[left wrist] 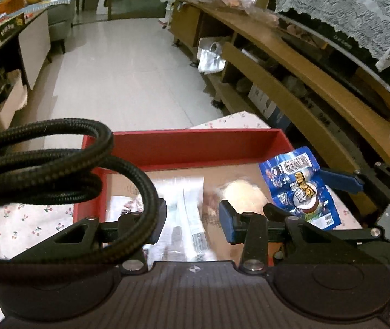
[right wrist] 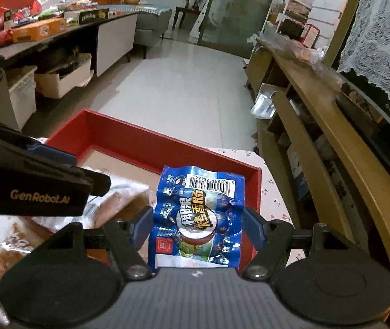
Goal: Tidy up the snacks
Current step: 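Carry sausage packet with right tool while left tool carries Weilong packet to the box, then open the right tool over the box while the left tool releases the Weilong packet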
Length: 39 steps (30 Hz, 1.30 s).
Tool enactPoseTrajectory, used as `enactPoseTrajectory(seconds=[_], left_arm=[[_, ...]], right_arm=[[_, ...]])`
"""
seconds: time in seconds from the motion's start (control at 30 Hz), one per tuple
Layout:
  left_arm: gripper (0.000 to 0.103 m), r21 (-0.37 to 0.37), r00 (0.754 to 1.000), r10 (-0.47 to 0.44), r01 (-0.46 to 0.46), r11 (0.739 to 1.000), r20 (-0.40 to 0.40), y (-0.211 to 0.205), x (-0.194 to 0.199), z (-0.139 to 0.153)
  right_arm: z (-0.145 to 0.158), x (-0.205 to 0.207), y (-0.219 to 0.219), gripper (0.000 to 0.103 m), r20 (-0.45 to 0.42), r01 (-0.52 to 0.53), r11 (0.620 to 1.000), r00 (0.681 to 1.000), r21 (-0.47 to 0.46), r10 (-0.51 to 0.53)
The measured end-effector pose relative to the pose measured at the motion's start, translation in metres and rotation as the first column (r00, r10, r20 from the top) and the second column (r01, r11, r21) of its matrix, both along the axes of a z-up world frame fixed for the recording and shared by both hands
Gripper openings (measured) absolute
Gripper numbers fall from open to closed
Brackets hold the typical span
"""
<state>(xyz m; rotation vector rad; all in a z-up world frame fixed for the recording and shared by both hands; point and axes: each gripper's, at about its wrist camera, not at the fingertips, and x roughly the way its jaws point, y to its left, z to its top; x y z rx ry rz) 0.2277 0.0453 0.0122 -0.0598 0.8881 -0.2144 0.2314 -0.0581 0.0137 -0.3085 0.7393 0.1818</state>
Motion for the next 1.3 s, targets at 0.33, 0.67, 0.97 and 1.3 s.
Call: enactPoseTrajectory(seconds=[0.33,0.67,0.97,1.3], left_arm=[[0.056,0.02,0.998,0.028,-0.027,0.999,-0.05,0.006,0.01,-0.015],[0.075,0.029,0.998,0.058,-0.057,0.998,-0.04,0.013,0.008,-0.011],[0.078,0.022,0.997,0.072,-0.071,0.997,-0.021,0.018,0.002,-0.004],[0.079,0.041,0.997,0.072,-0.073,0.996,0.01,0.017,-0.015,0.005]], right_arm=[[-0.028,0.029,0.002,0.098,-0.078,-0.001,1.0,0.997,0.01,0.002],[-0.026,0.03,0.0,0.103,-0.073,-0.003,1.0,0.997,0.024,0.005],[-0.017,0.024,-0.003,0.103,-0.062,0.022,0.999,0.998,0.038,-0.02],[-0.001,0.007,-0.012,0.103,-0.064,0.049,0.994,0.997,0.094,-0.043]])
